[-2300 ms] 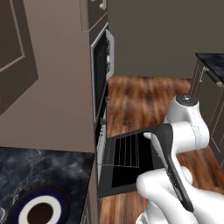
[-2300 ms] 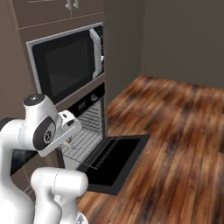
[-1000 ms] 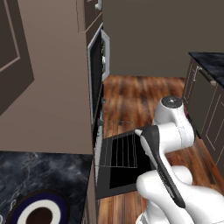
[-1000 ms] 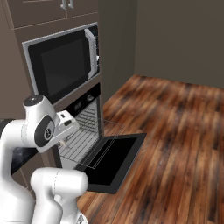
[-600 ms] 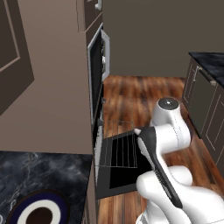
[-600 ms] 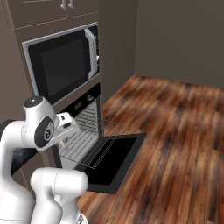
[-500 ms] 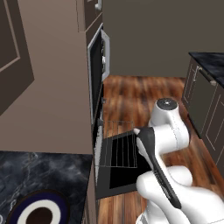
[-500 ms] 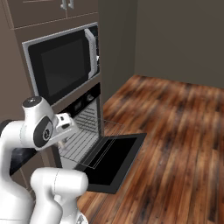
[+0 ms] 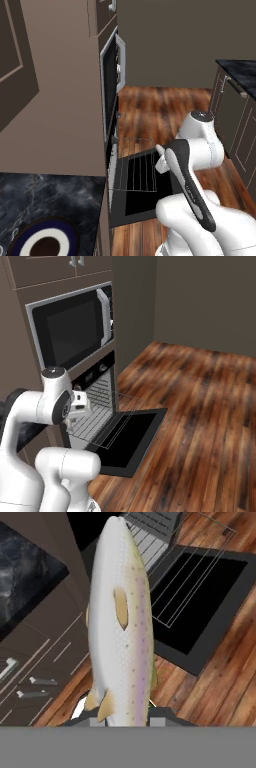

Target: Place the fish on the rack of the oven, and slide the rack back inside. Close the oven door.

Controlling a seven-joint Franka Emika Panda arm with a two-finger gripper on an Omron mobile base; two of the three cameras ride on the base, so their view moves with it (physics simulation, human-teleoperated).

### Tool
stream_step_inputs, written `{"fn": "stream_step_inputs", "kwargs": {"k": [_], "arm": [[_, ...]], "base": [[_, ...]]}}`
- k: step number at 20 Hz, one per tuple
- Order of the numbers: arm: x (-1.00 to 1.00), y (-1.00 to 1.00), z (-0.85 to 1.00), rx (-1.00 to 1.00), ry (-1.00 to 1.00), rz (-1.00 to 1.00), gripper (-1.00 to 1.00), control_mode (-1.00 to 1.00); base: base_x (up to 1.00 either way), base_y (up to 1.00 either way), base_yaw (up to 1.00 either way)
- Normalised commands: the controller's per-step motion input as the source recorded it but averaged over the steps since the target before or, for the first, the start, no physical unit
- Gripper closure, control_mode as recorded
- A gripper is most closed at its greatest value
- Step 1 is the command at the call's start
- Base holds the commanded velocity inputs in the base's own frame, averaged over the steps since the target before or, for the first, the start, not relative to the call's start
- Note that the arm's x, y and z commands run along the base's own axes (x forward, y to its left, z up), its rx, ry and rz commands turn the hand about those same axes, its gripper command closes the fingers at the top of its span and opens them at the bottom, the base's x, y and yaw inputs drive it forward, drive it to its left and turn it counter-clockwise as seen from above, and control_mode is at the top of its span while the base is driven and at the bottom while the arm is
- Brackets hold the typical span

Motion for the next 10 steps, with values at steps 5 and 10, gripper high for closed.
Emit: {"fn": "stream_step_inputs", "kwargs": {"k": [5,10], "arm": [[0.04,0.0,-0.2,0.18,0.03,-0.17,1.0,-1.0],[0.02,0.0,-0.32,0.1,-0.04,-0.19,1.0,-1.0]], "base": [[0.0,0.0,0.0],[0.0,0.0,0.0]]}}
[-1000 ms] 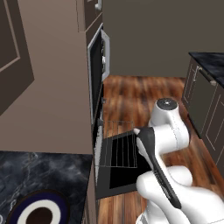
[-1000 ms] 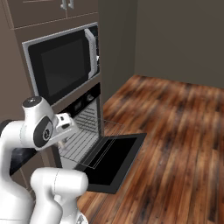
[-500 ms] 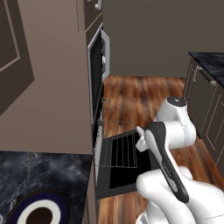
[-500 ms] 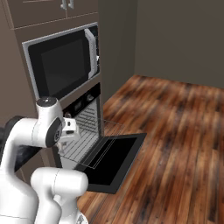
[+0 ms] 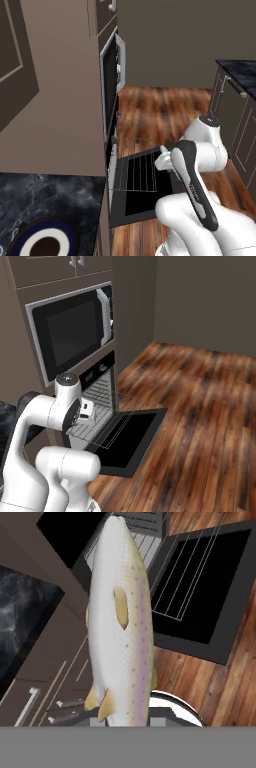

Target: Place the fish on the rack of the oven, and slide the rack back inside. Close the oven door.

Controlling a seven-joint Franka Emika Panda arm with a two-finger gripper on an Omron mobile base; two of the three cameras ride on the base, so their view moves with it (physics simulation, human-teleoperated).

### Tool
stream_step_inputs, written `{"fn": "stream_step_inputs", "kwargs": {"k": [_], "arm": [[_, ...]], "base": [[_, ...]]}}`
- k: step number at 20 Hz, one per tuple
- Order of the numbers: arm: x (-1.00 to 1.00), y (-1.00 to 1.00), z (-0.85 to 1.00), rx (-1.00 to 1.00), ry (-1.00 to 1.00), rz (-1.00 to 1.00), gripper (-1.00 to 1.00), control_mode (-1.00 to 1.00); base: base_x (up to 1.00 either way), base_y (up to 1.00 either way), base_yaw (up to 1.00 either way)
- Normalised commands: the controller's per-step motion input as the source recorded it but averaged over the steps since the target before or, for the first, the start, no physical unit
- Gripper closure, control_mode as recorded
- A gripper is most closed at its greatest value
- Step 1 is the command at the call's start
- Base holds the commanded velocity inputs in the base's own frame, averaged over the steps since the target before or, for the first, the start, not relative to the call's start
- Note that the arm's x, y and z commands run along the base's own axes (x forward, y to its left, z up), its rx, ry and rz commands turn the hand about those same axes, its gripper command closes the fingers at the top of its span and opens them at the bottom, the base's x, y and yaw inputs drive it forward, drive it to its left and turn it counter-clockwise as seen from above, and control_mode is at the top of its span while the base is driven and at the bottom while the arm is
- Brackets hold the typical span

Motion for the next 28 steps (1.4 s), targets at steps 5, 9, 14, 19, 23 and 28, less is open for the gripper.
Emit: {"fn": "stream_step_inputs", "kwargs": {"k": [5,9,14,19,23,28], "arm": [[0.17,0.0,-0.3,0.01,-0.21,-0.18,1.0,-1.0],[0.21,0.0,-0.13,0.02,-0.21,-0.17,1.0,-1.0],[0.07,0.0,-0.22,0.09,-0.09,-0.1,1.0,-1.0],[0.0,0.0,-0.36,0.13,-0.04,-0.01,1.0,-1.0],[0.01,0.0,-0.4,0.1,-0.02,0.0,1.0,-1.0],[0.16,0.0,-0.59,0.05,-0.04,-0.01,1.0,-1.0]], "base": [[0.0,0.0,0.0],[0.0,0.0,0.0],[0.0,0.0,0.0],[0.0,0.0,0.0],[0.0,0.0,0.0],[0.0,0.0,0.0]]}}
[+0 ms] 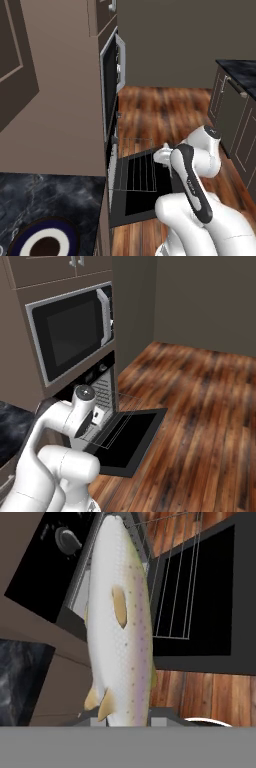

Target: Place the fish on the rack of the oven, and slide the rack back inside. Close the oven door.

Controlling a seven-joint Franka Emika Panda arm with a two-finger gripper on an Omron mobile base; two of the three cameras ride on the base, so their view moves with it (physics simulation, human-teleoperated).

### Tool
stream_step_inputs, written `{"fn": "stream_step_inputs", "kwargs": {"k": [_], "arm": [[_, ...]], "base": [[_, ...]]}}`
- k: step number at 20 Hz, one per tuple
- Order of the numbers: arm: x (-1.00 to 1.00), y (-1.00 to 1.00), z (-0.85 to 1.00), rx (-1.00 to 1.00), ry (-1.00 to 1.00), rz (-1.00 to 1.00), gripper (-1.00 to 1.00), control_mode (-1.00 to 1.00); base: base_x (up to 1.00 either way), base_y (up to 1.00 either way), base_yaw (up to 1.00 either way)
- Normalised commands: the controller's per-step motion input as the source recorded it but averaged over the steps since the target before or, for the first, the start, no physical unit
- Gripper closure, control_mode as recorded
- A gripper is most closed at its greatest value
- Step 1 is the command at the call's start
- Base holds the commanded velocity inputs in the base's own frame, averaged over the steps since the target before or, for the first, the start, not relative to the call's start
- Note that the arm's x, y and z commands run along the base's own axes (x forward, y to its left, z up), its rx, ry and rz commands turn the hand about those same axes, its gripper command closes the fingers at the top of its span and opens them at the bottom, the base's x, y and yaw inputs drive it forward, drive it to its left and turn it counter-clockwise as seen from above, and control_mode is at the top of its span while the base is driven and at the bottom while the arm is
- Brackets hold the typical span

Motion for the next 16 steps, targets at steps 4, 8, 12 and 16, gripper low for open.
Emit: {"fn": "stream_step_inputs", "kwargs": {"k": [4,8,12,16], "arm": [[0.16,0.0,-0.46,0.04,-0.05,-0.02,1.0,-1.0],[0.21,0.0,-0.46,0.06,-0.01,-0.03,1.0,-1.0],[0.34,0.03,-0.57,0.04,-0.05,-0.05,1.0,-1.0],[0.26,0.09,-0.67,0.0,-0.14,-0.06,1.0,-1.0]], "base": [[0.0,0.0,0.0],[0.0,0.0,0.0],[0.0,0.0,0.0],[0.0,0.0,0.0]]}}
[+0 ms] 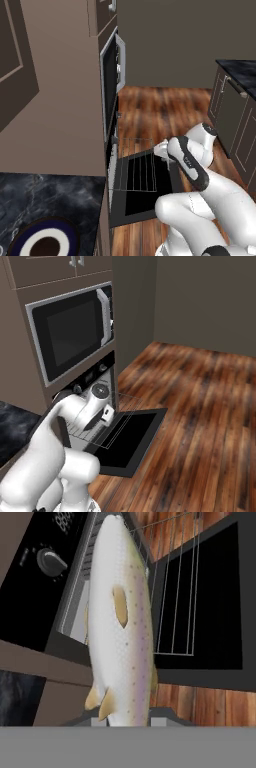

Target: Place the fish on the rack of the oven, and slide the rack back inside. Close the oven door.

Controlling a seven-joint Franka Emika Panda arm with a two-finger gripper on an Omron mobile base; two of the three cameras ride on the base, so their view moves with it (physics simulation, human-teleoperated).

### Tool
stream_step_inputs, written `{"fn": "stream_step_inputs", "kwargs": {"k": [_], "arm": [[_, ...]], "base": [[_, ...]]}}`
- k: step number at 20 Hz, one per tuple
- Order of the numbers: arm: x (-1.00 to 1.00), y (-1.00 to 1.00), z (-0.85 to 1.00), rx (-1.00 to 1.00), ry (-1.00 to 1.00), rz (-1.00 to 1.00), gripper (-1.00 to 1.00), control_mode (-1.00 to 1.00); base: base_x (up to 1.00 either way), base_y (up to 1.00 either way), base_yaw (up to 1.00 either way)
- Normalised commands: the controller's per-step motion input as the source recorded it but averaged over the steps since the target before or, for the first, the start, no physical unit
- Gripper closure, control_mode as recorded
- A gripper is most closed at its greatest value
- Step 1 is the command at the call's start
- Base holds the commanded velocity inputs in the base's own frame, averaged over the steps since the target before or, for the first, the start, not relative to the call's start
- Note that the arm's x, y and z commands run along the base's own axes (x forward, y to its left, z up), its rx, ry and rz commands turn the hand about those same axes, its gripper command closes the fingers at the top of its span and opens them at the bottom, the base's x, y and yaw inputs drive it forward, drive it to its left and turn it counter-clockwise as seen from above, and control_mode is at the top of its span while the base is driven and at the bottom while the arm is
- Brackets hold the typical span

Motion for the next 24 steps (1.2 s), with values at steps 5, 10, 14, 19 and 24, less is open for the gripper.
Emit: {"fn": "stream_step_inputs", "kwargs": {"k": [5,10,14,19,24], "arm": [[0.03,0.22,-0.66,0.0,-0.2,-0.08,1.0,-1.0],[0.0,0.3,-0.65,0.0,-0.15,-0.08,1.0,-1.0],[0.0,0.35,-0.71,0.0,-0.08,-0.09,1.0,-1.0],[0.0,0.24,-0.75,0.0,-0.09,-0.09,1.0,-1.0],[-0.17,0.0,-0.6,0.0,-0.16,-0.14,1.0,-1.0]], "base": [[0.0,0.0,0.0],[0.0,0.0,0.0],[0.0,0.0,0.0],[0.0,0.0,0.0],[0.0,0.0,0.0]]}}
